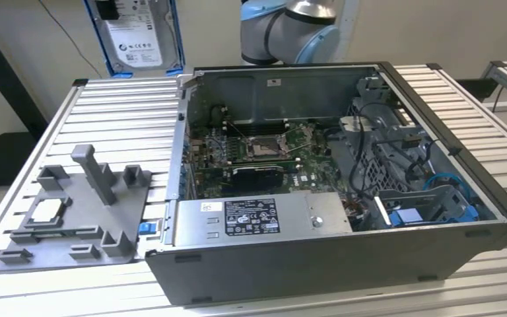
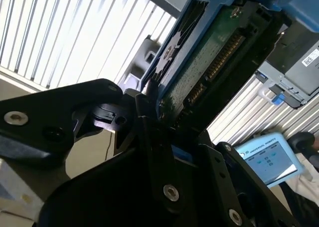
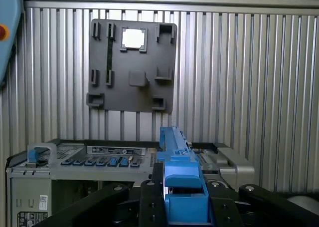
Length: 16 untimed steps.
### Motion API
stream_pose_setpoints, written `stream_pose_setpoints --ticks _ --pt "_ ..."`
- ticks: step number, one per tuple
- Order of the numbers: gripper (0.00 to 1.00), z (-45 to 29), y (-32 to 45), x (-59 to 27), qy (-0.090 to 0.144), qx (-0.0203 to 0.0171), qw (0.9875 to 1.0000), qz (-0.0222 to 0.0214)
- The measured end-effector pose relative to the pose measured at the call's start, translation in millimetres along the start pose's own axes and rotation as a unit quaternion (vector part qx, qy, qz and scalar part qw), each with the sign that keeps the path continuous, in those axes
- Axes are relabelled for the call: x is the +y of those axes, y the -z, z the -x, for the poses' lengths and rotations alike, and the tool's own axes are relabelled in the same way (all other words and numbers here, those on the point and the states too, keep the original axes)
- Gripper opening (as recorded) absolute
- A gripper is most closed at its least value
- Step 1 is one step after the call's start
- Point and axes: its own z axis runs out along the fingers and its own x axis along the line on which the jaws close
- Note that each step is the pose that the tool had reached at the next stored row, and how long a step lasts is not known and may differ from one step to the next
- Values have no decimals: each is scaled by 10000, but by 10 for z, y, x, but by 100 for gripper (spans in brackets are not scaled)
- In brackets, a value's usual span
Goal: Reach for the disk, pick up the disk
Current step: 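Pick up the disk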
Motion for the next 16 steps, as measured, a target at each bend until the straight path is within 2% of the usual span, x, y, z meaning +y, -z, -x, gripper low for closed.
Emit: stream_pose_setpoints --ticks 16 --pt "0 0 8 -522 0 0 10000 1"
